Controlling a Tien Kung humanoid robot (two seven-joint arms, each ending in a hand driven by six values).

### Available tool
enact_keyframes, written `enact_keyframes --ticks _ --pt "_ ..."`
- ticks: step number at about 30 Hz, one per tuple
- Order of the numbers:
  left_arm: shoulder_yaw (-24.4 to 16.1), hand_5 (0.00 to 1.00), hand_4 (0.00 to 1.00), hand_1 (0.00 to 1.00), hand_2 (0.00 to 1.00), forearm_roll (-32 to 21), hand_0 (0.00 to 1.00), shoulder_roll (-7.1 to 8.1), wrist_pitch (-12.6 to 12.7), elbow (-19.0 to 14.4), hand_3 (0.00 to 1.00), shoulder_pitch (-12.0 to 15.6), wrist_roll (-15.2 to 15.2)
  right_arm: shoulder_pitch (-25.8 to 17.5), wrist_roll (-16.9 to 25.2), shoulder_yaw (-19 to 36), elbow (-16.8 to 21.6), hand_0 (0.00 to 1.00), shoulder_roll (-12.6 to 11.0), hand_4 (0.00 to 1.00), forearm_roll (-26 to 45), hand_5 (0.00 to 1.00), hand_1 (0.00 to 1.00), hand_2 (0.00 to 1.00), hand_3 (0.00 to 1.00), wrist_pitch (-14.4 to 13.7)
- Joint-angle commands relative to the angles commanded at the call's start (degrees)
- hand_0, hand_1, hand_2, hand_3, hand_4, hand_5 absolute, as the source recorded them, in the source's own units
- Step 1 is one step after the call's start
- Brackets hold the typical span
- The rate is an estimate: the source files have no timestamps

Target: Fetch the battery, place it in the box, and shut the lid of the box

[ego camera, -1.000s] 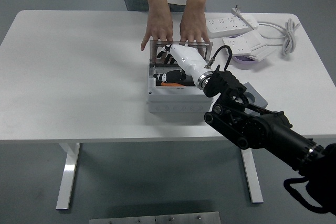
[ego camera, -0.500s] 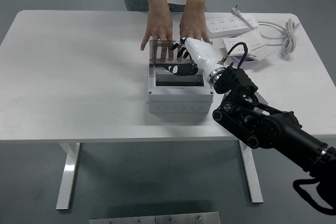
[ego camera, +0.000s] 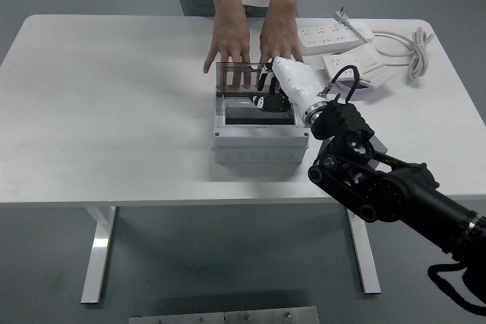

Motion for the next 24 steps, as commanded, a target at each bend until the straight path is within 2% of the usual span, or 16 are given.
enact_keyframes --ticks 11,23,24 --pt "-0.04 0.002 0.5 0.698 0.573 -0.12 0.632 -0.13 0.04 -0.1 0.541 0.43 0.28 -1.05 -2.24 4.3 7.93 0.002 -3.1 0.596 -0.82 0.193 0.104 0.161 0.183 3.05" --pt "-0.45 0.002 0.5 0.698 0.573 0.52 0.632 -0.46 -0.4 -0.14 0.541 0.01 0.48 -0.06 3.71 8.82 5.92 0.002 -2.24 0.587 4.51 0.205 0.106 0.167 0.192 2.07" --pt "-0.46 0.002 0.5 0.698 0.573 0.55 0.632 -0.47 -0.4 -0.14 0.541 -0.02 0.48 -0.01 4.23 9.08 5.72 0.058 -2.07 0.734 4.91 0.356 0.167 0.231 0.268 2.02"
